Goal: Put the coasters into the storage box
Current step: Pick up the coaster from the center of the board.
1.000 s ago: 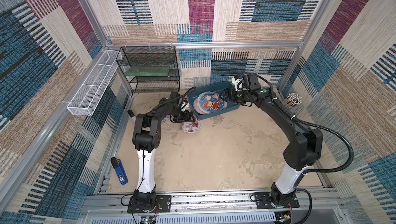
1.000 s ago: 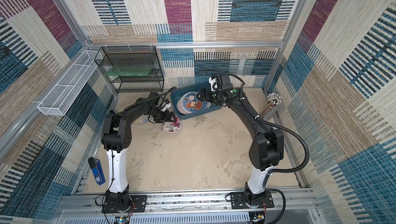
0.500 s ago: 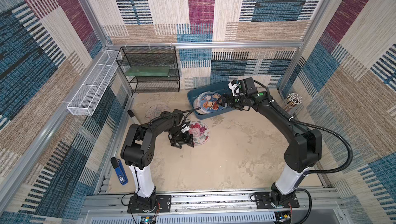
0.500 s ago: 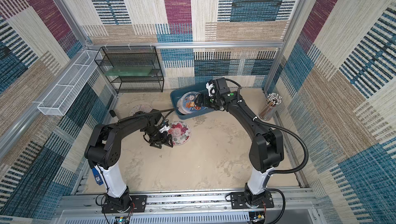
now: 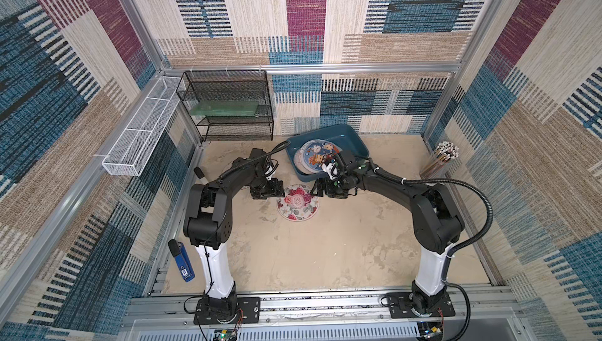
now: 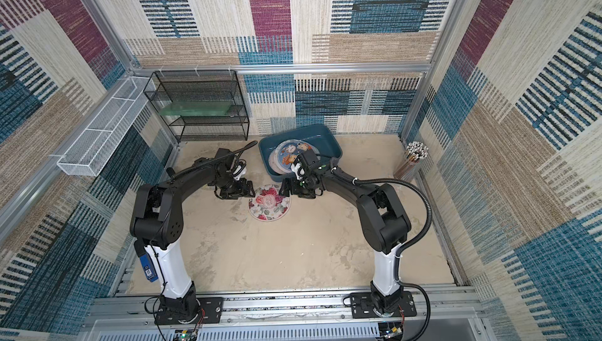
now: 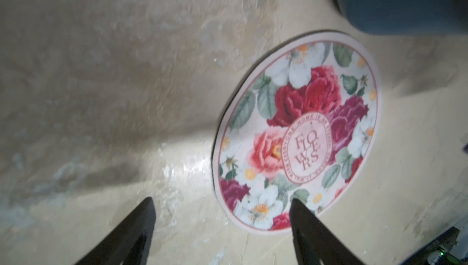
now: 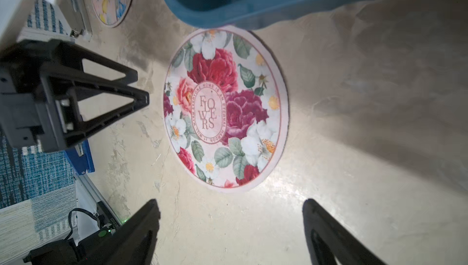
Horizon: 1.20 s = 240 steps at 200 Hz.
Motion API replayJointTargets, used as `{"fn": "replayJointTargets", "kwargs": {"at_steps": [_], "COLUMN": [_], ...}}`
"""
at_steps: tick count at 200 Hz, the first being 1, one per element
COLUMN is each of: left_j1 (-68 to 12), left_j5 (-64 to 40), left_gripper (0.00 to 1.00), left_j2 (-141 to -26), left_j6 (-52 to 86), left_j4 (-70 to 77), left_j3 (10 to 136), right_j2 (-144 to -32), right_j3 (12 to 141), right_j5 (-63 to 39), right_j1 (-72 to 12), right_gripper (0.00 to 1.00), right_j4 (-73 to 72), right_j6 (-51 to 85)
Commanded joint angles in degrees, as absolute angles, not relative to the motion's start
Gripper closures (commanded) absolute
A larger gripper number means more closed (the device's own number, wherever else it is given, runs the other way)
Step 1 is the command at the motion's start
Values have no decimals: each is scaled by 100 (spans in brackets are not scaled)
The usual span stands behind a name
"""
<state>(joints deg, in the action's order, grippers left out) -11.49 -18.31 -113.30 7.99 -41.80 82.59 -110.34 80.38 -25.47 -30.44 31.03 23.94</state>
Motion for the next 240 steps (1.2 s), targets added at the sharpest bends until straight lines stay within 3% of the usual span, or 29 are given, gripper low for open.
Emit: {"fn": "replayJointTargets", "kwargs": {"at_steps": [1,240], "left_j1": [-1143,-1274], "left_j5": [-1924,-2222], "left_gripper": [20,27], "left_j2": [-11498,-11558], "left_j6": [1062,1248], "left_j4": [-3961,-3788], "left_j3": [8384,7753], "right_j2": [-11242,-12189], "right_j3": [8004,8390], "right_j5": [-2663,-2666], "right_j1": [-3111,-3349], "right_gripper": [11,24], "right_j4": [2773,2990], "right_j6": [2439,2654]}}
